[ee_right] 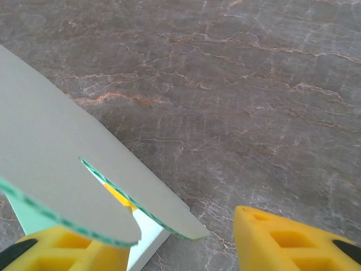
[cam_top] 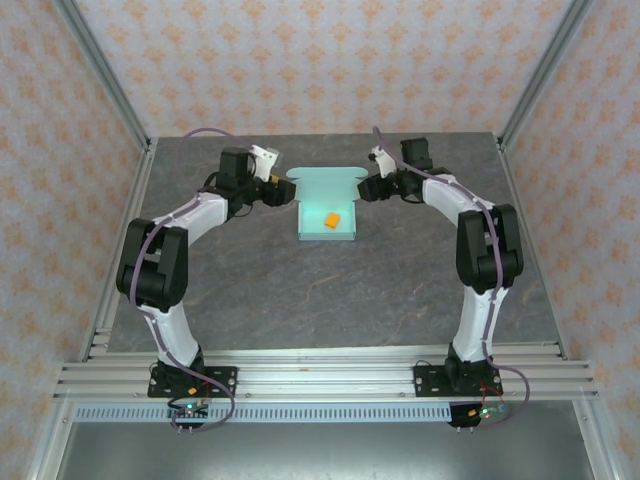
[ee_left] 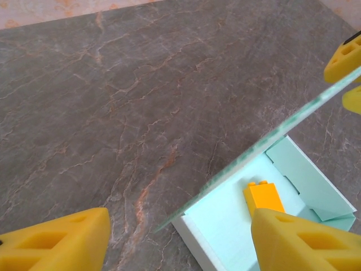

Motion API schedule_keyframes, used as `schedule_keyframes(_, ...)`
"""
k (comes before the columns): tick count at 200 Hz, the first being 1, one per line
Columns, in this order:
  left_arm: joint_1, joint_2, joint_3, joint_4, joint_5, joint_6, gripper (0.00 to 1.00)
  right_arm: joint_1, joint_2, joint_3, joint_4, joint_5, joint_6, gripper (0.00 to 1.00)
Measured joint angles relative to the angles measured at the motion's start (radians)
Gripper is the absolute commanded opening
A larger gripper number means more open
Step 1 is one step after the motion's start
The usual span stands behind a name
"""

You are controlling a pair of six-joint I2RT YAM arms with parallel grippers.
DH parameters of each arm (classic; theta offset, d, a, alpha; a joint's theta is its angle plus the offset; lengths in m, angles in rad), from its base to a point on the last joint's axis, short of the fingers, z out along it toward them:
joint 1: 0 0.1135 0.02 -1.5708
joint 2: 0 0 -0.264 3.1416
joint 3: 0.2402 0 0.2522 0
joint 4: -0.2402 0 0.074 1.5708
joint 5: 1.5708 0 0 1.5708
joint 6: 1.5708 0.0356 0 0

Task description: Fold the paper box

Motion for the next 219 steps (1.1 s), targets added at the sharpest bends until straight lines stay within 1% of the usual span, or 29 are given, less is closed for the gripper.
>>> schedule_keyframes(37, 0.000, 0.057, 0.050, -0.018, 0.044, 0.015, 0.66, 0.014, 0.020, 0.025, 0.011, -0.016, -0.017, 0.40)
schedule_keyframes(67, 0.000, 0.100, 0.095, -0.039, 0.073, 0.021, 0.57, 0.031, 0.047, 0.050, 0.018, -0.016, -0.029, 0.33)
schedule_keyframes(90, 0.001, 0.129, 0.124, -0.053, 0.080, 0.032, 0.46, 0.036, 0.051, 0.054, 0.021, -0.010, -0.033, 0.28)
schedule_keyframes(112, 0.002, 0.136, 0.134, -0.068, 0.080, 0.038, 0.43, 0.035, 0.051, 0.054, 0.021, 0.002, -0.035, 0.27)
schedule_keyframes(132, 0.002, 0.136, 0.134, -0.082, 0.076, 0.041, 0.36, 0.035, 0.051, 0.054, 0.020, 0.015, -0.036, 0.24)
schedule_keyframes(164, 0.002, 0.136, 0.134, -0.095, 0.068, 0.040, 0.31, 0.037, 0.051, 0.054, 0.017, 0.028, -0.039, 0.20)
schedule_keyframes(193, 0.002, 0.136, 0.134, -0.095, 0.064, 0.035, 0.27, 0.042, 0.051, 0.054, 0.019, 0.064, -0.034, 0.15)
schedule_keyframes(219, 0.001, 0.136, 0.134, -0.094, 0.059, 0.024, 0.23, 0.063, 0.048, 0.052, 0.039, 0.142, -0.008, 0.12)
